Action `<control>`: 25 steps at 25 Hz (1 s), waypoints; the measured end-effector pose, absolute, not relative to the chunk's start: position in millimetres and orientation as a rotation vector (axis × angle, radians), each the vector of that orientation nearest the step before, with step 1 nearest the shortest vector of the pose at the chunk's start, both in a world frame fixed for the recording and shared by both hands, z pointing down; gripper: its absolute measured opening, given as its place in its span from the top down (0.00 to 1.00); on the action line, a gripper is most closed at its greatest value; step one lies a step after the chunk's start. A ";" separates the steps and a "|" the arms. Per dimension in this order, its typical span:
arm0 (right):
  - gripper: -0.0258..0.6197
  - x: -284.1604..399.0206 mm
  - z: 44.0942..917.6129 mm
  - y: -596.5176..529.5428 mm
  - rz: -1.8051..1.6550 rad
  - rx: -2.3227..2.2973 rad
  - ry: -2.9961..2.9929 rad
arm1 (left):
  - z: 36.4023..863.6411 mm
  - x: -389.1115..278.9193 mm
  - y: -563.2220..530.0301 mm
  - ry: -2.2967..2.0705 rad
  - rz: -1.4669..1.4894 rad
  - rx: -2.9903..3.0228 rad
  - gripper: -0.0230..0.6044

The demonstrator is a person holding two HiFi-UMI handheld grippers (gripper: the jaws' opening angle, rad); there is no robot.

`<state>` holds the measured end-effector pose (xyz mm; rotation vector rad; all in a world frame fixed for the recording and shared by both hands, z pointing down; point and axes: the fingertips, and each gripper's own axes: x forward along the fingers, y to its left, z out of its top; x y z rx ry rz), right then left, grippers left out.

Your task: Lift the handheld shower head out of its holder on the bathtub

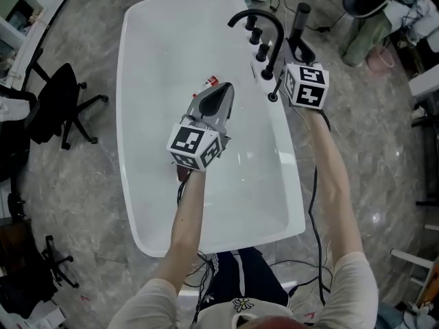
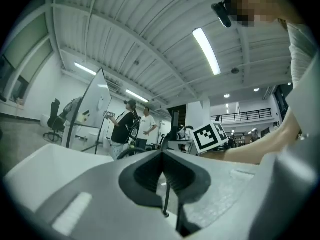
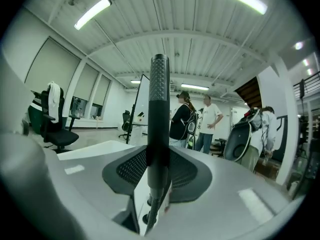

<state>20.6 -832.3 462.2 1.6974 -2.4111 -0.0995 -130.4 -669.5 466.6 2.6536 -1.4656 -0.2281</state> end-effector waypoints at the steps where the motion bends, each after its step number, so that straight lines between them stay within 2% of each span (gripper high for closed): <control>1: 0.74 18.6 436.6 -829.5 -0.121 1.706 -2.417 | 441.3 -133.7 -670.1 -1.482 -0.264 2.663 0.96; 8: 0.74 7.4 280.6 -776.8 -0.175 1.795 -2.497 | 272.5 -137.0 -641.9 -1.631 -0.281 2.799 0.96; 13: 0.74 15.0 200.9 -700.2 -0.096 1.934 -2.605 | 193.0 -117.7 -590.1 -1.641 -0.370 2.857 0.96; 18: 0.74 24.7 157.2 -621.0 -0.190 1.946 -2.647 | 180.9 -93.3 -537.0 -1.609 -0.397 2.824 0.96; 25: 0.74 18.8 131.6 -524.7 -0.284 1.948 -2.670 | 177.0 -104.4 -473.7 -1.630 -0.420 2.740 0.96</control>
